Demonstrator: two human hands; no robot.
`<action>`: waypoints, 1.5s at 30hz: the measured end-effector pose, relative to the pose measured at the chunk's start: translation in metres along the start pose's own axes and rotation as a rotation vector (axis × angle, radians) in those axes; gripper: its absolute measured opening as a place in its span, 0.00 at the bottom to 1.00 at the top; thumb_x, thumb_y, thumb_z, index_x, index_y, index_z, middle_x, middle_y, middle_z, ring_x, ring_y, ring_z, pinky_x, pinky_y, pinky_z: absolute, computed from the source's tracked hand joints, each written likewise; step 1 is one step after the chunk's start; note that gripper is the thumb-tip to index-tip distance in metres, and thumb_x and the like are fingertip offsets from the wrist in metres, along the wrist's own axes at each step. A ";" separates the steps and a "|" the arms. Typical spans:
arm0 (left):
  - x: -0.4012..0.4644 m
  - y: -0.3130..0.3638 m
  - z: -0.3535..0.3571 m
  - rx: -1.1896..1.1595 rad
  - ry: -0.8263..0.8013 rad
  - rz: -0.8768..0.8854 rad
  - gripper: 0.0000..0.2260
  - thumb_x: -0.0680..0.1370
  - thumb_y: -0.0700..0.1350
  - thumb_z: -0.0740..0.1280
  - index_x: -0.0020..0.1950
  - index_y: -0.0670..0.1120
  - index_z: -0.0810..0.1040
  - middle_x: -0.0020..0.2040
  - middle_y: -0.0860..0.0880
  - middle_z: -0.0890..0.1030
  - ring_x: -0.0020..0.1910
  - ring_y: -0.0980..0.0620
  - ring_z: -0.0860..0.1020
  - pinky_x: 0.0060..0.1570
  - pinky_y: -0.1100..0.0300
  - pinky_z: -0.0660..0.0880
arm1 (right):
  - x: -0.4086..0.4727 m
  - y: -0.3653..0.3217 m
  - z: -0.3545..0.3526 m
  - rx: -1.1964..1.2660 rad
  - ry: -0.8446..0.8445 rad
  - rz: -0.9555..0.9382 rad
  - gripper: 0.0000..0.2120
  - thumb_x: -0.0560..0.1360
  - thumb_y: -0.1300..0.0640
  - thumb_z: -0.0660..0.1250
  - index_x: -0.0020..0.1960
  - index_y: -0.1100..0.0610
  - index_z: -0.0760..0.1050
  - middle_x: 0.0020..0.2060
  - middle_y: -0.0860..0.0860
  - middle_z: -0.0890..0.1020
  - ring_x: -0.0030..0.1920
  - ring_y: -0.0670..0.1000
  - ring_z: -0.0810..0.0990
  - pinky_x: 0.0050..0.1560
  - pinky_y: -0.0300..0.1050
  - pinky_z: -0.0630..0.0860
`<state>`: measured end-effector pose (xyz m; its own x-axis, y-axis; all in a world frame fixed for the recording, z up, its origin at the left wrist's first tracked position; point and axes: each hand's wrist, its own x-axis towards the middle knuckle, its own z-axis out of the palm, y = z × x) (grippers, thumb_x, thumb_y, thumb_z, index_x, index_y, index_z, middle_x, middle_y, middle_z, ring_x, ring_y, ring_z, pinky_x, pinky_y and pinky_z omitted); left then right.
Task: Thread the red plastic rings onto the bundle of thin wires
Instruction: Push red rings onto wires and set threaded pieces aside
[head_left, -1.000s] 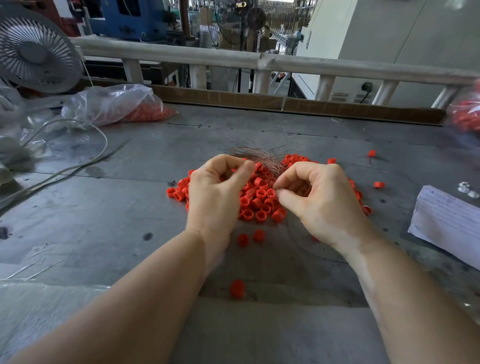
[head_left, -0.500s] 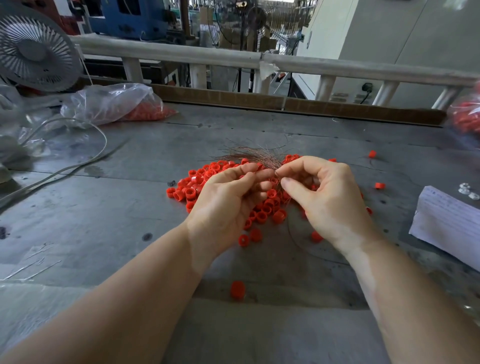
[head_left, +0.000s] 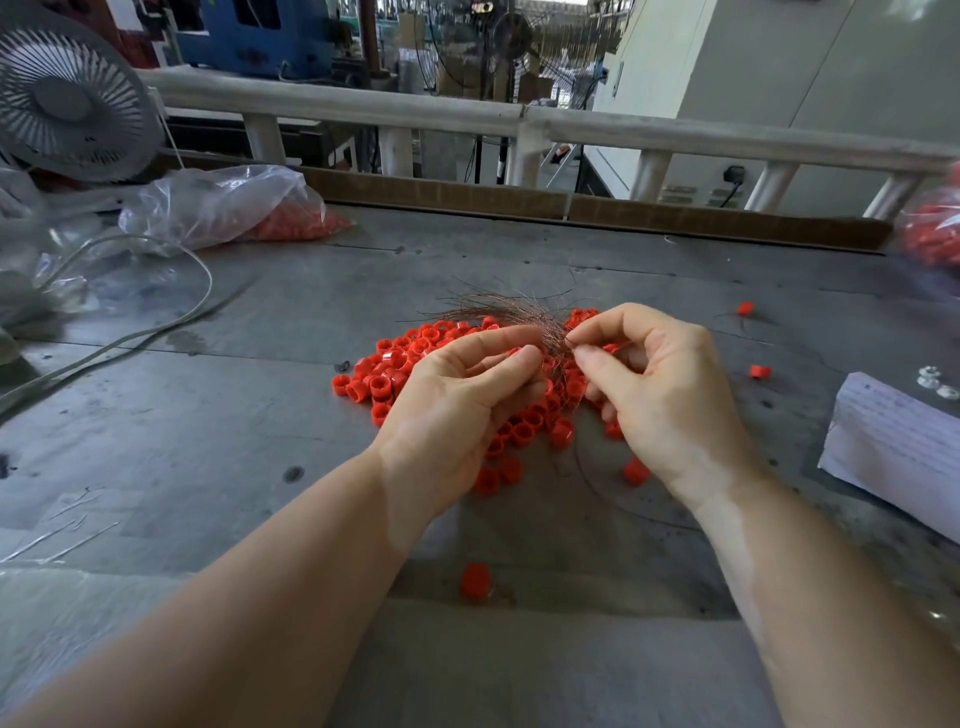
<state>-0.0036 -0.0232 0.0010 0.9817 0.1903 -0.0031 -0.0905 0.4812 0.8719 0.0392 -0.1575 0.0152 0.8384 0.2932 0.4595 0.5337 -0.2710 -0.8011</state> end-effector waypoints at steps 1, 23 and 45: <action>0.000 0.000 0.000 -0.019 -0.001 -0.007 0.07 0.72 0.33 0.66 0.46 0.42 0.81 0.33 0.49 0.81 0.33 0.58 0.80 0.37 0.68 0.78 | 0.000 0.000 0.000 0.018 0.002 0.000 0.11 0.74 0.65 0.67 0.39 0.50 0.77 0.23 0.45 0.76 0.24 0.41 0.73 0.27 0.33 0.69; 0.000 0.003 0.002 -0.104 0.027 -0.048 0.11 0.77 0.30 0.60 0.46 0.40 0.81 0.35 0.46 0.82 0.36 0.55 0.82 0.40 0.67 0.79 | 0.001 0.002 0.002 0.048 -0.013 -0.067 0.13 0.73 0.66 0.68 0.38 0.48 0.78 0.27 0.39 0.78 0.30 0.41 0.75 0.30 0.28 0.67; 0.001 0.003 0.001 -0.194 -0.063 -0.095 0.07 0.77 0.35 0.61 0.48 0.41 0.78 0.32 0.48 0.80 0.32 0.54 0.80 0.33 0.64 0.79 | 0.000 0.001 0.001 0.018 -0.014 -0.097 0.12 0.73 0.67 0.68 0.39 0.51 0.79 0.27 0.39 0.78 0.30 0.39 0.75 0.32 0.27 0.67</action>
<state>-0.0031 -0.0221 0.0041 0.9953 0.0854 -0.0448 -0.0217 0.6511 0.7586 0.0392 -0.1569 0.0140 0.7810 0.3302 0.5301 0.6104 -0.2240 -0.7598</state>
